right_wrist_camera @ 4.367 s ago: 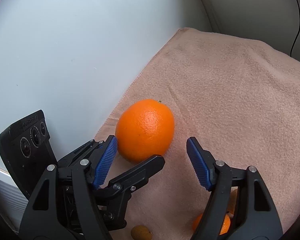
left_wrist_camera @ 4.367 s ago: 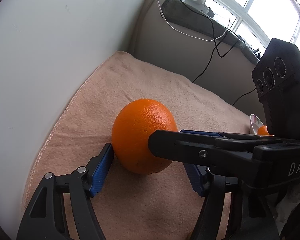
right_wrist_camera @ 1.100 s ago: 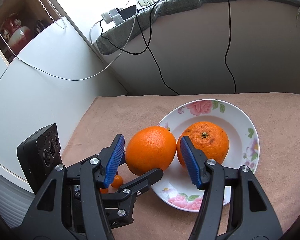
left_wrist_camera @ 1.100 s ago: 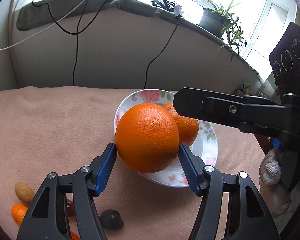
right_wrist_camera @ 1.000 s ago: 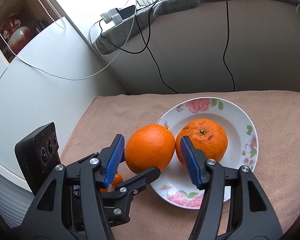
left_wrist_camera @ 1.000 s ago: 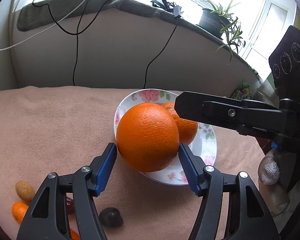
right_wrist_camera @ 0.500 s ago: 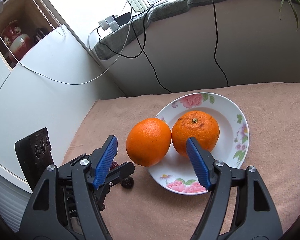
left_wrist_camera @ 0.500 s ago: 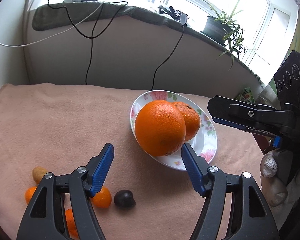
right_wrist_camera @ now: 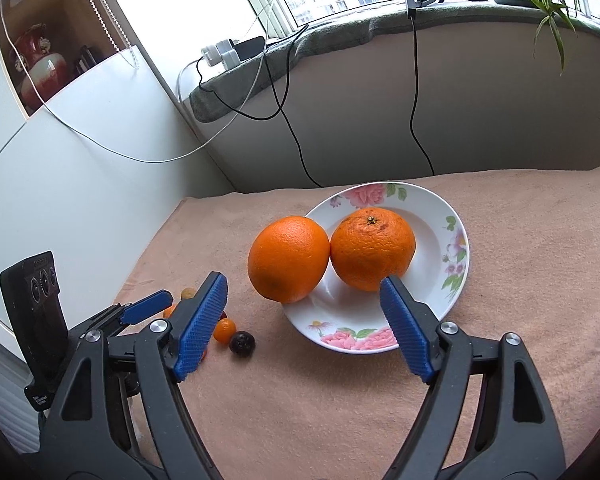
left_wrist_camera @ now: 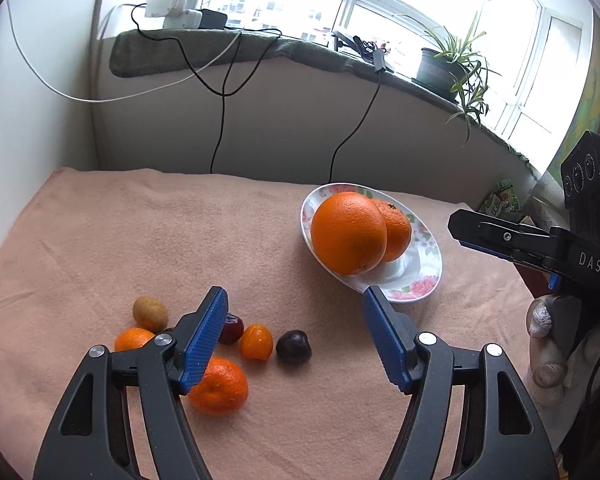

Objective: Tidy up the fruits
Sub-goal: 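Withdraw the right gripper and move it toward the dark plum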

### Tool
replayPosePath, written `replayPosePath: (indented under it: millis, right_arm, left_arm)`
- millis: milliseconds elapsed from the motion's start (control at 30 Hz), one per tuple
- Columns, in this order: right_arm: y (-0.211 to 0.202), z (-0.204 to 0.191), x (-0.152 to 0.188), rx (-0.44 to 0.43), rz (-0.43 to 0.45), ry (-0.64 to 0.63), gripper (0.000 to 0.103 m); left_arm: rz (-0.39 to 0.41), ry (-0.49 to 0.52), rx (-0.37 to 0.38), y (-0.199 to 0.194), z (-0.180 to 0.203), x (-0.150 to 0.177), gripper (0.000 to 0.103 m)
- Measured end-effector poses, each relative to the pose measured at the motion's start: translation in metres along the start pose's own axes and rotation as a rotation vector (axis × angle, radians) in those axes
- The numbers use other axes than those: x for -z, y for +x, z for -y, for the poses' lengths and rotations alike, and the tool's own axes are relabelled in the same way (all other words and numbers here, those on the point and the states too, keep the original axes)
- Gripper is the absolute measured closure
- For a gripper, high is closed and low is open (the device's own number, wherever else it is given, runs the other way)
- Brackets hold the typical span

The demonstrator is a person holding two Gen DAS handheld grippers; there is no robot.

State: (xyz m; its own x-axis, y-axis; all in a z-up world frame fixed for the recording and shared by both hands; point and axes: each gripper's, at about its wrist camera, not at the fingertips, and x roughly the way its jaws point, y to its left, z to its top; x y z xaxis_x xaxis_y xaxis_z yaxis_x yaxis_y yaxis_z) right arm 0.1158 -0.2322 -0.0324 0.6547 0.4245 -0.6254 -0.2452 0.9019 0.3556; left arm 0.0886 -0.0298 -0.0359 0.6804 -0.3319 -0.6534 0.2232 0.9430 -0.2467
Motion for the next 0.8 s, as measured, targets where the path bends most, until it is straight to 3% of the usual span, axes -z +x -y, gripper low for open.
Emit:
replayPosePath:
  millis: [333, 433, 800]
  right_arm:
    - [-0.005, -0.025, 0.033, 0.065, 0.023, -0.131, 0.02]
    - [-0.001, -0.028, 0.04, 0.062, 0.015, -0.13, 0.015]
    - [0.015, -0.043, 0.058, 0.048, -0.064, -0.189, 0.015]
  left_arm:
    - [0.001, -0.023, -0.08, -0.029, -0.024, 0.033, 0.033]
    - [0.0, -0.041, -0.102, -0.036, -0.033, 0.042, 0.033]
    - [-0.036, -0.056, -0.194, -0.048, -0.052, 0.073, 0.033]
